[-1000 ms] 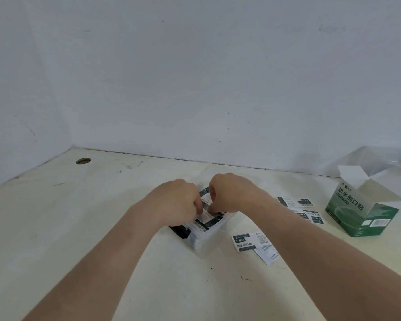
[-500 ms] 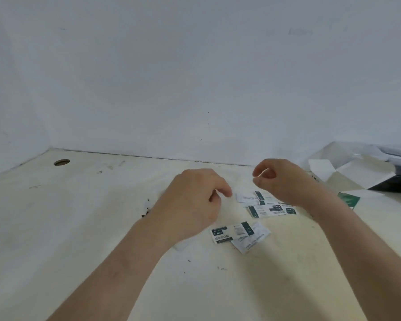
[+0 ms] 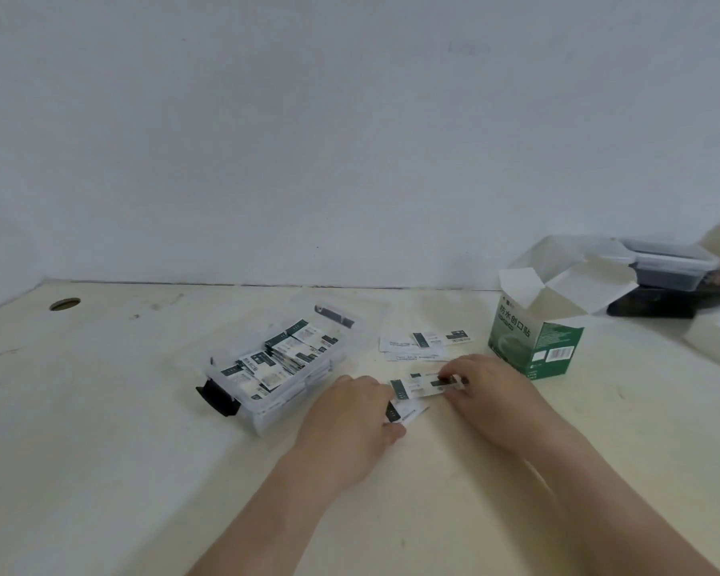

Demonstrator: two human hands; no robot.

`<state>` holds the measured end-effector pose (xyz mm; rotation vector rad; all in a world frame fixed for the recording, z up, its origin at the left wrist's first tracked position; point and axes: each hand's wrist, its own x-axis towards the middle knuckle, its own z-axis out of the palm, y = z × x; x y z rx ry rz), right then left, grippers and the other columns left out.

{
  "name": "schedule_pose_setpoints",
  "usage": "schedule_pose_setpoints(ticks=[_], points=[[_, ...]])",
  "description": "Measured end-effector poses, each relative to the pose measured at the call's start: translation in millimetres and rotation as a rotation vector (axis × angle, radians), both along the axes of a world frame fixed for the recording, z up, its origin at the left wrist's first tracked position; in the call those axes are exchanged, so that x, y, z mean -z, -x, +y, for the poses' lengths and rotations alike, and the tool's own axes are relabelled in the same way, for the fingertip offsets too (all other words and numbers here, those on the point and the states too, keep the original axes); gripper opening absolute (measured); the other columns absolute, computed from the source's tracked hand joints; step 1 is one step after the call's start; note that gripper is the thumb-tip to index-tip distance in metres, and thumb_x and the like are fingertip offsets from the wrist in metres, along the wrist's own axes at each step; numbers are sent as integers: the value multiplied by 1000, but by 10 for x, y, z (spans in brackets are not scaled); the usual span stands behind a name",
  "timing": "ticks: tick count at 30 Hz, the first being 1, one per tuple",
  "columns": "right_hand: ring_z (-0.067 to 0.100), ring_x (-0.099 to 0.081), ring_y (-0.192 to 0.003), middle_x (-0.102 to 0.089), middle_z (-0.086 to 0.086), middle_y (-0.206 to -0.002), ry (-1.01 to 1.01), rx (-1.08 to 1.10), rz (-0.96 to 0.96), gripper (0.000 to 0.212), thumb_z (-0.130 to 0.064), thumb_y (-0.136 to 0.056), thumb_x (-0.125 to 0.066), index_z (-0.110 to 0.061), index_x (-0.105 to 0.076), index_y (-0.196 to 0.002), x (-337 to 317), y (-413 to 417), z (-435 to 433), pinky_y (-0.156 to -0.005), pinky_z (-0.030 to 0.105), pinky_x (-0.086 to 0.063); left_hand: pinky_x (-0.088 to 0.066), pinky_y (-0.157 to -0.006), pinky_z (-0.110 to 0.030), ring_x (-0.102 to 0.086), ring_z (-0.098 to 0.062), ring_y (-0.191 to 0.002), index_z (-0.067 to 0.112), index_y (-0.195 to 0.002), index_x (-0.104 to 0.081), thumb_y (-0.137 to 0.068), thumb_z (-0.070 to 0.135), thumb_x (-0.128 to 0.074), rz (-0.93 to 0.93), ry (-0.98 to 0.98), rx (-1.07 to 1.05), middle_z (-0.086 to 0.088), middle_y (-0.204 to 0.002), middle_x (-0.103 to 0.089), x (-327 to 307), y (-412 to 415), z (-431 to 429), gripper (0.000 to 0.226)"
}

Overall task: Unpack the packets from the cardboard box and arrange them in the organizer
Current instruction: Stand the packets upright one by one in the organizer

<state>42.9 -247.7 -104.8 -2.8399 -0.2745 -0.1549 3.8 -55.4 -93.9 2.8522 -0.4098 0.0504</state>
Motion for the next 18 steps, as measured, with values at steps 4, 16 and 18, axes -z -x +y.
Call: schedule_pose_setpoints(ticks=[4,16,18], points=[[16,-54,-103,-53,-9,-97,-49,-4,66,17,-34,-86,-66,-32,-61,-102,-58,22,-61,-86,32,-47,-46,-88,-25,-56,-12,-106,32,-132,-49,-87,25,-65,70,223,-102,12,-119,-60,11,1,101,48],[15,-56,-91,-49,-13,-87,-112,75,327,30,-34,-81,-72,-23,-59,-105,-182,-11,35,-80,27,-49,-47,-81,-36,-52,-14,-95,27,-93,-73,-86,19,-54,-393,213,66,12,-91,-66,68,-12,62,22],[18,-58,-90,-56,-6,-90,-109,62,373,23,-33,-76,-76,-23,-59,-89,-196,18,29,-76,29,-50,-46,-78,-36,-49,-10,-90,29,-81,-73,-76,20,-64,-493,291,74,16,-85,-62,142,-46,44,14]])
